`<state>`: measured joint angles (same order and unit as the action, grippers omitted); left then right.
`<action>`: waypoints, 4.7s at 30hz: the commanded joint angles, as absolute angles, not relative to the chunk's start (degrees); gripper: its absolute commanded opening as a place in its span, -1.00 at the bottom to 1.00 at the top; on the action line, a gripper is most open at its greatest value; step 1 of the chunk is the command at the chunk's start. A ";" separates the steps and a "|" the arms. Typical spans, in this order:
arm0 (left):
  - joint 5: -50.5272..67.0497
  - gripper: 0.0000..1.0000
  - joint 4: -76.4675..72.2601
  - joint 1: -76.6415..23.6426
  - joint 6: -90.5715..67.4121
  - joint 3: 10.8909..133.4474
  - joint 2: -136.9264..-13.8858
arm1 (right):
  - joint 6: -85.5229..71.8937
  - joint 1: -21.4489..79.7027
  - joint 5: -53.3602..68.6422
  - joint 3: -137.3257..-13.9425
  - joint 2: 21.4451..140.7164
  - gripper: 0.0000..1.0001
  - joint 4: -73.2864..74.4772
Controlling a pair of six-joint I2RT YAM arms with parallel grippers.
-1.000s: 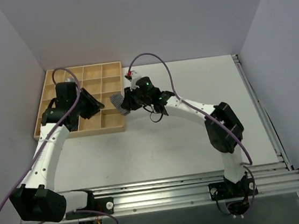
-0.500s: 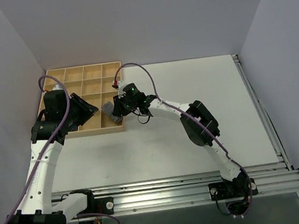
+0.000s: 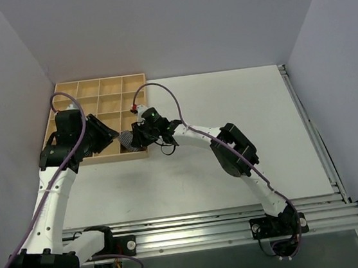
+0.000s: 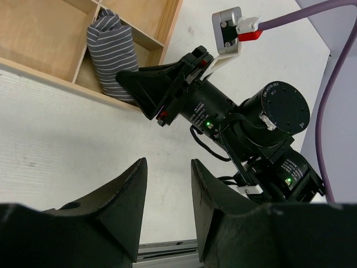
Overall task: Roll the underwear
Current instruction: Place the rolled underwear into the container
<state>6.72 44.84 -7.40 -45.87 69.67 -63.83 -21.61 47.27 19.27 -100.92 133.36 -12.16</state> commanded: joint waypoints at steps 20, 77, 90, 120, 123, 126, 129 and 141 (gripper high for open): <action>5.18 0.02 41.23 -7.03 -41.92 65.57 -66.26 | -21.10 47.81 15.56 -107.84 140.10 -0.88 3.16; 21.45 0.00 30.85 -3.78 -27.07 81.39 -108.10 | -25.31 46.06 24.00 -95.82 128.68 -0.84 -7.21; 22.15 0.01 30.33 -3.87 -26.45 82.62 -112.68 | -23.47 44.39 20.74 -99.14 130.78 -0.85 -2.03; 25.31 0.15 39.64 -13.88 -27.95 85.51 -85.53 | -26.36 47.73 6.88 -86.48 93.64 -0.47 16.07; 26.53 0.14 36.40 -18.27 -31.80 86.05 -79.47 | -27.68 47.64 0.19 -86.66 86.26 0.13 18.63; 29.95 0.18 32.09 -19.86 -35.76 85.52 -74.10 | -31.45 47.55 -9.01 -87.36 80.45 1.00 21.00; 30.41 0.82 31.55 -20.13 -37.53 84.82 -69.36 | -33.13 47.72 -12.99 -87.89 76.57 1.00 22.50; 27.51 0.88 31.72 -20.30 -37.35 79.28 -54.58 | -31.02 48.16 -17.84 -83.76 64.96 1.00 22.50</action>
